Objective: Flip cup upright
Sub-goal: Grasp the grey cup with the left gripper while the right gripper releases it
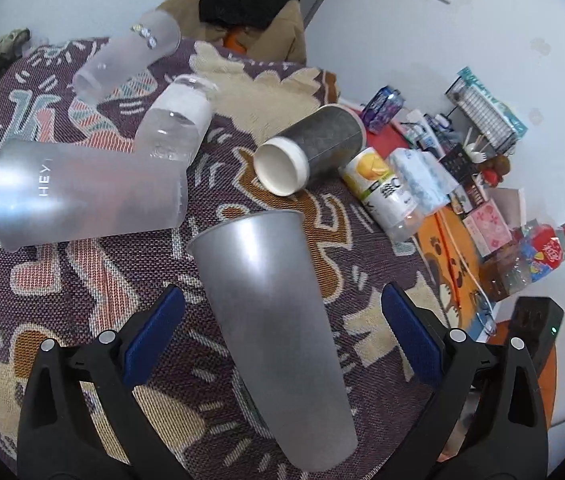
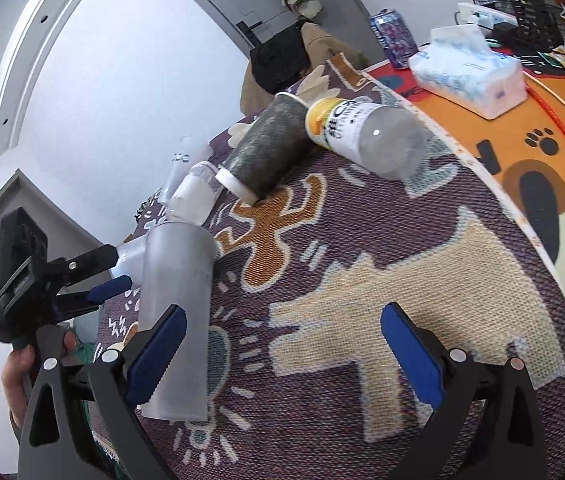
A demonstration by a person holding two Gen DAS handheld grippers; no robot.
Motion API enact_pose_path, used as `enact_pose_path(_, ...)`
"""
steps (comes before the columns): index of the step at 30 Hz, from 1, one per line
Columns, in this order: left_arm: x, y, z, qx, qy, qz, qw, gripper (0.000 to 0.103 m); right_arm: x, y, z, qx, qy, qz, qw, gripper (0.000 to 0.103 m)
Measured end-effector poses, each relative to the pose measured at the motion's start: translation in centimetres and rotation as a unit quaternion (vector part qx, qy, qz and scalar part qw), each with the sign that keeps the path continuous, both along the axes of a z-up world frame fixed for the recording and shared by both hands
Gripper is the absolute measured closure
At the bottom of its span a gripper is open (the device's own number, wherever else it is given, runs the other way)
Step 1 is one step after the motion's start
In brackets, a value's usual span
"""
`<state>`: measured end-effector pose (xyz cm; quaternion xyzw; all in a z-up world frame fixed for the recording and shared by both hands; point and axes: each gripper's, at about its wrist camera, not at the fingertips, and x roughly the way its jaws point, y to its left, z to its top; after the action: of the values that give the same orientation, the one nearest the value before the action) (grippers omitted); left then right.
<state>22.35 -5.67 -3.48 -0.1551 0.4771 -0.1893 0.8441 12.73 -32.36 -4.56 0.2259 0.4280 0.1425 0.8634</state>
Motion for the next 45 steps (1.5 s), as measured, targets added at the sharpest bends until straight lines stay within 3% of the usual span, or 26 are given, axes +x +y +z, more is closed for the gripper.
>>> enact_pose_path(10,4.0,-0.4,-3.7,-0.041,0.085,-0.010,0.9955,0.006,-0.1,-1.1,-0.5,0.003,0.012,-0.011,1.000,0.007)
enact_pose_path(18,5.8,-1.1,-5.1,-0.033,0.098,-0.010,0.9946,0.006,-0.5,-1.1,-0.2,-0.002,0.013,-0.009,1.000,0.007)
enact_pose_path(21,5.6,-1.3,-4.7,-0.025,0.093,-0.011,0.9953,0.018,-0.7,-1.2,0.0,-0.004,0.011,-0.010,1.000,0.007)
enact_pose_path(28,3.6,-1.3,-1.6,-0.006,0.043,-0.026,0.9987,0.019,-0.6,-1.1,0.0,-0.001,0.010,-0.007,1.000,0.007)
enact_pose_path(34,0.2,-1.7,2.7,0.004,-0.033,-0.048,0.9983,0.020,-0.5,-0.8,0.4,0.002,0.004,-0.005,1.000,0.007)
enact_pose_path(37,-2.1,-2.1,4.9,0.028,-0.086,-0.049,0.9947,0.020,-0.4,-0.5,0.6,-0.003,0.000,0.001,1.000,0.007)
enact_pose_path(41,-5.1,-3.1,7.4,0.082,-0.159,-0.041,0.9831,0.025,-0.2,-0.2,0.6,-0.004,0.001,0.004,1.000,0.007)
enact_pose_path(45,-6.5,-3.6,8.5,0.113,-0.195,-0.037,0.9735,0.025,-0.1,0.1,0.7,-0.007,-0.001,0.006,1.000,0.007)
